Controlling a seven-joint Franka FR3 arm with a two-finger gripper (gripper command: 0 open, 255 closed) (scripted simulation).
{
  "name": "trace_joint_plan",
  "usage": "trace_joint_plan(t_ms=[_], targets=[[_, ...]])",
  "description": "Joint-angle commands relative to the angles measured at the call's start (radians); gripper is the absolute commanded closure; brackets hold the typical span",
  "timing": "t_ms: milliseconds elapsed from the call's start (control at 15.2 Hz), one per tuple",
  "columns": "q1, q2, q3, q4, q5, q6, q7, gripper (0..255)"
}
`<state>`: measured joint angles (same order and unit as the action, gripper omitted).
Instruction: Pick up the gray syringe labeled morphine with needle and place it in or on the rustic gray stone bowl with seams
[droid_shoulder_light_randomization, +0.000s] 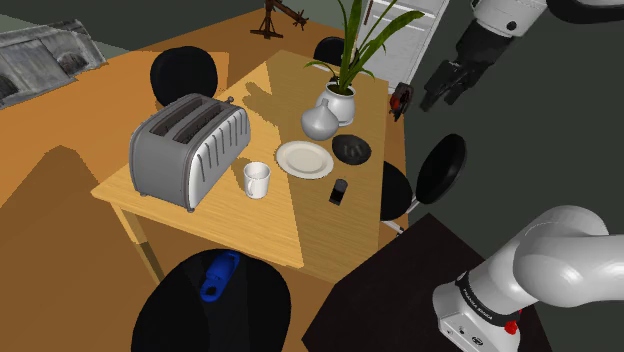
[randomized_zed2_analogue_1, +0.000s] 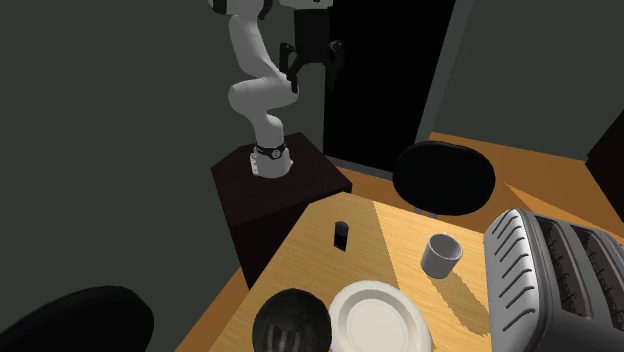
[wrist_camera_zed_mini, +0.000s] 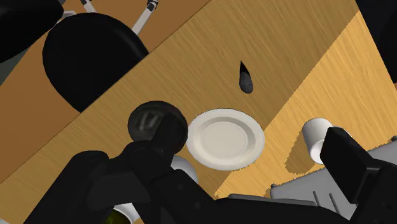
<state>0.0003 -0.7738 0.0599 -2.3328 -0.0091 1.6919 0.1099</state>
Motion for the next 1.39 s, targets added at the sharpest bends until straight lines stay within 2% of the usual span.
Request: trace_joint_plan(t_ms=[0, 660, 1320], targets=[[0.0, 0.0, 0.0, 0.0, 0.0, 0.0, 0.0, 0], [0.028, 0.2, -0.032, -0.164, 0.002, 0.314, -0.107, 0], [0.056, 0.525, -0.053, -0.202, 0.014, 0.625, -0.218, 0]])
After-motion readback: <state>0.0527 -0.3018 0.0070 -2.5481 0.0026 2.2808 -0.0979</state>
